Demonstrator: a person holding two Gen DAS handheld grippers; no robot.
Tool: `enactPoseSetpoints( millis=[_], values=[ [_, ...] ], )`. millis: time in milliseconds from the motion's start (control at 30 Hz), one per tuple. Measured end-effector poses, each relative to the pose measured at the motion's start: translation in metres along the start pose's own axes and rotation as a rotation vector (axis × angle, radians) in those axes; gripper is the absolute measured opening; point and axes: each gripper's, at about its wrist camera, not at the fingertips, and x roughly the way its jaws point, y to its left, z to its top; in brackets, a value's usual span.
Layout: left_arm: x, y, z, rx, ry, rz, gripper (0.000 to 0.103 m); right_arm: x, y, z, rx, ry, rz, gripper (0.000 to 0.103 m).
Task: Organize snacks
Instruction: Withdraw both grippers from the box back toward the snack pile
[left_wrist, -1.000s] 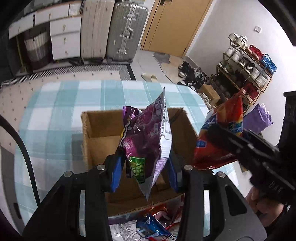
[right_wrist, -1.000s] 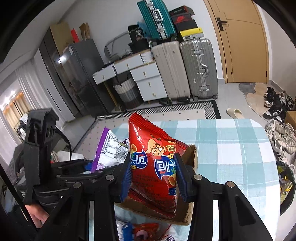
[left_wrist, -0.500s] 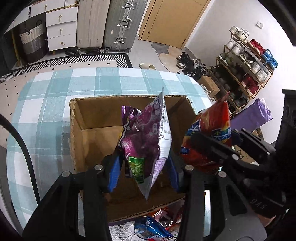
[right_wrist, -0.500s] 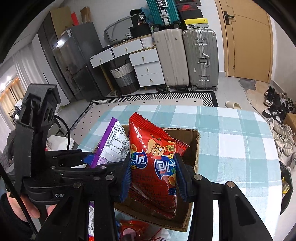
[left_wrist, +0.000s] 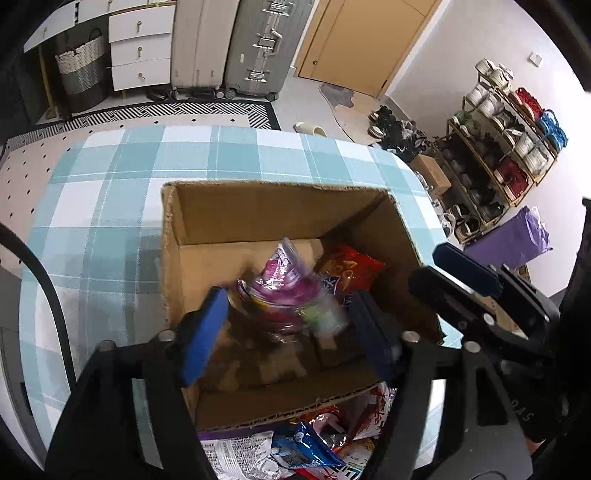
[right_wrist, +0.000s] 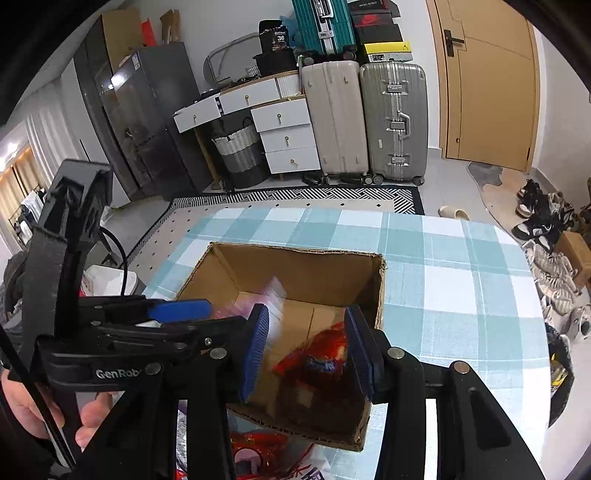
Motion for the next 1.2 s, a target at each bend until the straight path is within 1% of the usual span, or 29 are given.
enactPoseSetpoints(
  millis=[33, 133, 233, 333, 400, 433, 467, 533, 600, 700, 767, 867, 900, 1000, 1067, 1200],
  values=[
    [-0.004, 0.000, 0.000, -0.001, -0.007, 0.007, 0.068, -0.003, 0.000, 0.000, 0.002, -0.005, 0.002, 0.045],
    [-0.017, 0.000, 0.000, -0.005, -0.025, 0.017, 0.069, -0.016, 0.001, 0.000, 0.008, -0.027, -0.001, 0.052],
    [-0.031, -0.001, -0.003, -0.009, -0.038, 0.023, 0.073, -0.030, 0.002, 0.001, 0.007, -0.046, -0.009, 0.052],
    [-0.051, -0.004, -0.010, -0.002, -0.060, 0.039, 0.073, -0.045, 0.002, 0.002, 0.016, -0.055, -0.010, 0.052],
    [-0.067, -0.008, -0.016, 0.014, -0.091, 0.064, 0.073, -0.059, 0.004, 0.002, 0.020, -0.065, -0.009, 0.053],
    [-0.076, -0.011, -0.020, 0.022, -0.107, 0.072, 0.073, -0.065, 0.005, 0.001, 0.022, -0.071, -0.011, 0.055],
    [-0.083, -0.012, -0.024, 0.026, -0.116, 0.074, 0.073, -0.072, 0.005, 0.000, 0.026, -0.080, -0.013, 0.059],
    [-0.099, -0.015, -0.033, 0.034, -0.128, 0.075, 0.077, -0.091, 0.009, -0.004, 0.025, -0.104, -0.005, 0.066],
    [-0.114, -0.018, -0.044, 0.046, -0.149, 0.085, 0.079, -0.111, 0.015, -0.010, 0.010, -0.134, -0.005, 0.069],
    [-0.139, -0.022, -0.063, 0.071, -0.186, 0.104, 0.080, -0.138, 0.025, -0.020, -0.003, -0.165, 0.000, 0.074],
    [-0.152, -0.025, -0.075, 0.090, -0.207, 0.118, 0.080, -0.155, 0.032, -0.027, -0.004, -0.190, 0.012, 0.081],
    [-0.177, -0.033, -0.094, 0.127, -0.240, 0.127, 0.081, -0.184, 0.041, -0.039, -0.002, -0.230, 0.027, 0.084],
    [-0.183, -0.035, -0.099, 0.131, -0.250, 0.129, 0.082, -0.191, 0.044, -0.043, -0.001, -0.238, 0.030, 0.084],
    [-0.209, -0.041, -0.119, 0.148, -0.300, 0.125, 0.084, -0.215, 0.053, -0.055, 0.003, -0.265, 0.042, 0.088],
    [-0.221, -0.047, -0.129, 0.157, -0.322, 0.137, 0.084, -0.227, 0.057, -0.062, 0.011, -0.280, 0.047, 0.096],
    [-0.248, -0.055, -0.155, 0.172, -0.372, 0.145, 0.085, -0.250, 0.062, -0.078, 0.032, -0.304, 0.080, 0.099]
  ],
)
